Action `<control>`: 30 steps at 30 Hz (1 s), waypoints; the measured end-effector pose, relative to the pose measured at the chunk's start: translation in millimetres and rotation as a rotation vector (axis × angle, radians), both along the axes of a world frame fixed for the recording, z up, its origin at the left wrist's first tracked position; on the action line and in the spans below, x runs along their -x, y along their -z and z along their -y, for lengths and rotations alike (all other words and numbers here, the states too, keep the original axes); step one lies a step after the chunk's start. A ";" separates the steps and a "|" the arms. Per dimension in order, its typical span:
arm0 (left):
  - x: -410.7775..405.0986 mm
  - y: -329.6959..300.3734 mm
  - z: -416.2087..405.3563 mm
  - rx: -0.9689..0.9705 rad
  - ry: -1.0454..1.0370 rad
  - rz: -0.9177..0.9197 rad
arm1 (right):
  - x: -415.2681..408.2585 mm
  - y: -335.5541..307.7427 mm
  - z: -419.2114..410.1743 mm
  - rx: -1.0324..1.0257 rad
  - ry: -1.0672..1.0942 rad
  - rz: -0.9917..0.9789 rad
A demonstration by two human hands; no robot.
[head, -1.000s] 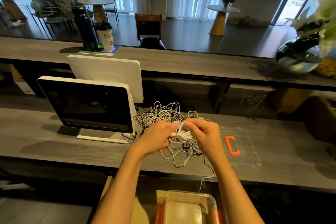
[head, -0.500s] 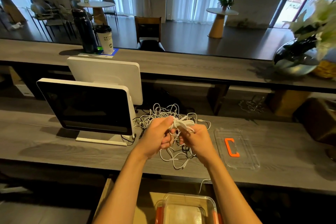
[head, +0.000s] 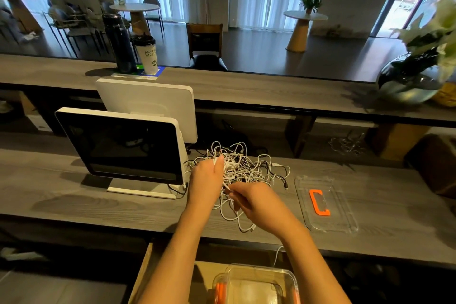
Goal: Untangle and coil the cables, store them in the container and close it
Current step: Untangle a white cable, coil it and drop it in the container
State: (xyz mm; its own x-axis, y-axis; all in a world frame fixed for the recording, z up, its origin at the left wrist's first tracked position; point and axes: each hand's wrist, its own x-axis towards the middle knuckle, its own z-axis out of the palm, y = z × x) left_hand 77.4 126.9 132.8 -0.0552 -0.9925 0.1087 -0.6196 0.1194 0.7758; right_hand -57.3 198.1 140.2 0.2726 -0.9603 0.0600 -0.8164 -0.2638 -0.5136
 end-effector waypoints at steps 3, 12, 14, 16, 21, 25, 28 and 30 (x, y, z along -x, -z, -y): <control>0.2 0.8 0.5 0.018 0.040 0.037 | 3.1 -1.4 0.0 0.244 0.052 -0.125; 9.4 -6.0 -8.4 -0.029 0.059 0.106 | 18.3 5.6 7.3 0.468 0.093 0.132; 9.7 -6.1 -8.4 -0.036 0.016 0.176 | 19.5 10.6 6.9 0.444 0.109 0.187; 9.1 -4.6 -6.9 -0.035 0.022 0.191 | 21.8 15.1 8.2 0.426 0.122 0.218; 0.2 -7.9 -7.1 -0.020 0.317 -0.046 | 22.8 3.9 8.7 0.344 0.287 0.527; -11.3 -9.9 -12.5 -0.240 0.598 -0.235 | 35.4 -15.2 10.6 0.105 0.278 0.725; -15.0 -15.6 -16.5 -0.360 0.773 -0.412 | 40.8 -17.8 12.7 0.063 0.307 0.905; -17.3 -19.1 -15.6 -0.379 0.857 -0.526 | 41.3 -12.9 13.5 0.103 0.313 0.920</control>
